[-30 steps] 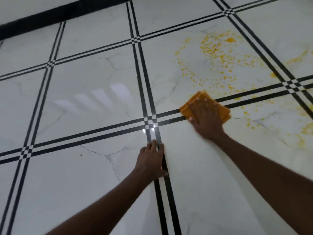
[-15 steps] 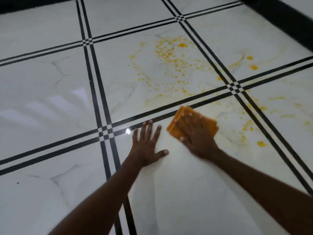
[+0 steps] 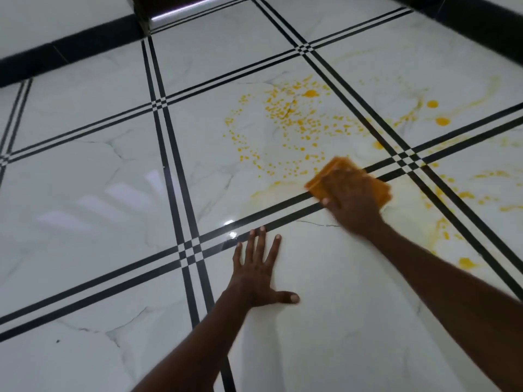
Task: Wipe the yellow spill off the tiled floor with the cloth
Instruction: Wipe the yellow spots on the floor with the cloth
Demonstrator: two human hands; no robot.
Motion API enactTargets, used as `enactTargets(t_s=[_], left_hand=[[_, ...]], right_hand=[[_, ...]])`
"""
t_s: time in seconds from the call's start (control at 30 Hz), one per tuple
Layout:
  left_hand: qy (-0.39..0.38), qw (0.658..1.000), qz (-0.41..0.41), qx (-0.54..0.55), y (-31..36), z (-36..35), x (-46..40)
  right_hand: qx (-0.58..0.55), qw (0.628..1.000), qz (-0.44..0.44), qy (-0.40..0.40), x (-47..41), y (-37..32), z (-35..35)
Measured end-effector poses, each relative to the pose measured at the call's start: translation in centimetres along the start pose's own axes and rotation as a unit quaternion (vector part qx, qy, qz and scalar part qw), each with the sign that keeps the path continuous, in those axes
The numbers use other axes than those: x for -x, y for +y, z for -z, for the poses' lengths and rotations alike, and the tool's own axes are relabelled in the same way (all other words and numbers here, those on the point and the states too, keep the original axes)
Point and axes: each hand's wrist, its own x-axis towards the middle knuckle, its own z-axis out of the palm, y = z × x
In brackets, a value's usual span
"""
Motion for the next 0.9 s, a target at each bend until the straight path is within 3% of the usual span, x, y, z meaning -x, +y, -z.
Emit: enactTargets(t_s=[0.07,0.17,0.27,0.33,0.37,0.53,0.63,0.7,0.77,0.9], left_hand=[[0.004,1.000,-0.004,0.006,-0.2,-0.1,-0.1],[0.001,1.000,-0.004,0.008,0.0,0.3,-0.2],[-0.012,1.000,-0.005,0.004,0.0,0.6,0.2],[-0.008,1.000,-0.004,0.009,-0.3,0.4,0.2],[-0.001,1.000,-0.005,0.015,-0.2,0.1,-0.2],[0.040,0.999,-0.003,0.020,-0.7,-0.9,-0.2],[0.048,0.999,0.000,0.022,-0.3,-0.8,-0.4],[0.039,0.999,0.001,0.019,-0.2,-0.3,-0.2],[0.029,0.999,0.004,0.019,-0.1,0.0,0.0],[0.041,0.999,0.000,0.026,-0.3,-0.5,-0.1]], right_hand=[[0.023,0.991,-0.118,0.053,0.4,3.1,0.3],[0.005,0.978,-0.199,0.068,6.9,-3.3,1.1],[-0.015,1.000,-0.022,-0.003,11.3,-10.4,1.1],[-0.013,0.997,0.067,-0.031,8.6,-9.4,0.8],[-0.010,0.997,0.069,-0.033,6.3,-6.9,0.5],[0.040,0.986,-0.155,0.050,0.8,5.8,0.3],[0.001,0.967,-0.240,0.085,7.0,1.1,1.8],[-0.012,0.978,-0.204,0.044,12.5,-6.6,2.1],[-0.026,0.995,-0.096,-0.006,16.3,-11.5,2.0],[-0.014,0.996,0.090,-0.023,12.7,-5.4,1.2]])
